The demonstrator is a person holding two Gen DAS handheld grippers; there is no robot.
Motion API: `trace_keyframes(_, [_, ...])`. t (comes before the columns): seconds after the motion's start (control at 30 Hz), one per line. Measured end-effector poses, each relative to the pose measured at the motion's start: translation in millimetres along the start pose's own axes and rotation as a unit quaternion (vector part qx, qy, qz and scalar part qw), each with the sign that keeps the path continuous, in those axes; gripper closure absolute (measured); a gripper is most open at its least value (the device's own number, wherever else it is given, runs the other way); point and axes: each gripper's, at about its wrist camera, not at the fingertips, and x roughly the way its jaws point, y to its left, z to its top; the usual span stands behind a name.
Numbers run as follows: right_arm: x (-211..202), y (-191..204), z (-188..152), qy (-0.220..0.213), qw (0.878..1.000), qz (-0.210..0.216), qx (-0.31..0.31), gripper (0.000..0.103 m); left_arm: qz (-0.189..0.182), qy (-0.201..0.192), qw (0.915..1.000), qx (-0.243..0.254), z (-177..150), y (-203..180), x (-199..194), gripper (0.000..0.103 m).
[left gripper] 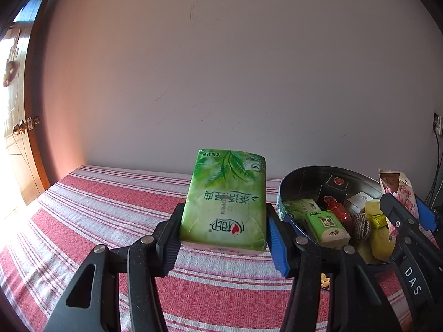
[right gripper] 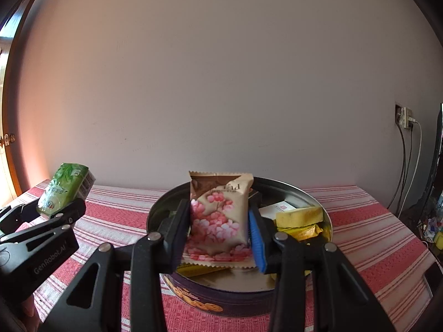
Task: Organize objects
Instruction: 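Carry the green tissue pack and pink-flowered packet over the tin with both grippers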
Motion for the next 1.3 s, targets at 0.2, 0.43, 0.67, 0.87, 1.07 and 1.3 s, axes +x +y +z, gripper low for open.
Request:
trace_keyframes(0.2, [0.9,-19.5,4.9,-0.003,1.0,-0.018,0.013,0.063,-0.02,-0.009,0.9997,0.013,9.4,-20.9,-0.6,0.046])
trace_keyframes(0.43, [7.3,-42.0,9.4,-0.004,0.999,-0.042,0.021,0.063,-0.046,-0.006,0.9988,0.018,13.3,-44.1,5.5,0.046])
trace_keyframes(0.67, [20.1,-66.2,11.6,-0.002,0.997,-0.069,0.021,0.063,-0.069,0.0,0.9973,0.027,13.9,-70.2,14.7,0.046])
trace_keyframes(0.87, [32.2,-84.7,12.9,-0.003,0.995,-0.094,0.015,0.063,-0.081,0.014,0.9962,0.03,10.2,-86.1,26.2,0.046])
trace_keyframes(1.07, [42.4,-91.3,13.2,0.002,0.994,-0.11,0.011,0.063,-0.089,0.022,0.9952,0.032,9.2,-99.8,35.0,0.046])
trace_keyframes(1.3, [56.1,-97.8,14.2,0.009,0.992,-0.122,0.004,0.063,-0.098,0.034,0.9943,0.026,11.4,-107.6,45.3,0.046])
